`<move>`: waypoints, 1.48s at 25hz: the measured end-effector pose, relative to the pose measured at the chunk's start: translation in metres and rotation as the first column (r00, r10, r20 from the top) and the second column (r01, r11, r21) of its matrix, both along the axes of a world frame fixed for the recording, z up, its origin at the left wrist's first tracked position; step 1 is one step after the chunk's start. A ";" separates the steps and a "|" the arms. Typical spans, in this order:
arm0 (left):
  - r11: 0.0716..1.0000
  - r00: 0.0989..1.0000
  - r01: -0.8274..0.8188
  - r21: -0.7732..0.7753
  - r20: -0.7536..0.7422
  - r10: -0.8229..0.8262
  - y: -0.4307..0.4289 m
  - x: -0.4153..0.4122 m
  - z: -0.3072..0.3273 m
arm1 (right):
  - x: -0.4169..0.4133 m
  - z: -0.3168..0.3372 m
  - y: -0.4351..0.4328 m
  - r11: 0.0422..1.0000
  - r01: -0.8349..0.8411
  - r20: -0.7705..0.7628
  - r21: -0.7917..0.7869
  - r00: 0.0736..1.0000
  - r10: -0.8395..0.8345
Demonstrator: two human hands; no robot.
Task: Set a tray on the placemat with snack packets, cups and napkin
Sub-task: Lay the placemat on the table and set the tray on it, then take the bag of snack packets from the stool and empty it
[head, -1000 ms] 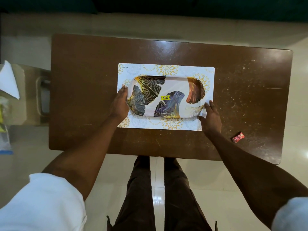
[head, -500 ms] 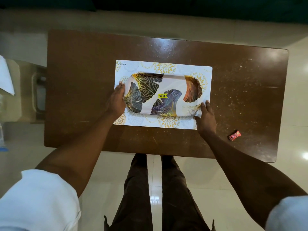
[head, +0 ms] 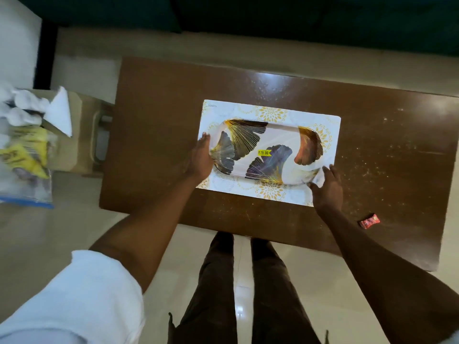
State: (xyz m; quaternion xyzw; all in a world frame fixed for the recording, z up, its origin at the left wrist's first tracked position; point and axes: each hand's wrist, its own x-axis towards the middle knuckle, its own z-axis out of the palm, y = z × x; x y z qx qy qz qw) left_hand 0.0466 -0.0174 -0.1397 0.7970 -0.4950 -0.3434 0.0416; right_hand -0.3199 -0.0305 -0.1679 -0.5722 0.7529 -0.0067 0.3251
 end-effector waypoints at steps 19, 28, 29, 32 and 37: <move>0.754 0.808 -0.588 -0.292 -0.218 0.546 0.029 0.300 0.177 | 0.382 0.185 -0.148 0.861 -0.232 0.292 -0.452 0.874 0.388; 0.422 0.564 -0.798 -0.430 -0.288 0.774 0.145 0.547 0.220 | 0.716 0.237 -0.072 0.781 -0.423 0.408 -0.459 0.681 0.608; 0.400 0.540 -0.810 -0.429 -0.280 0.794 0.161 0.561 0.213 | 0.746 0.235 -0.058 0.752 -0.482 0.388 -0.449 0.653 0.650; 0.323 0.448 -0.858 -0.400 -0.273 0.851 0.209 0.598 0.181 | 0.834 0.219 -0.009 0.602 -0.637 0.317 -0.482 0.514 0.797; 0.200 0.302 -0.931 -0.305 -0.337 0.892 0.261 0.611 0.119 | 0.911 0.164 0.065 0.462 -0.773 0.325 -0.434 0.344 0.881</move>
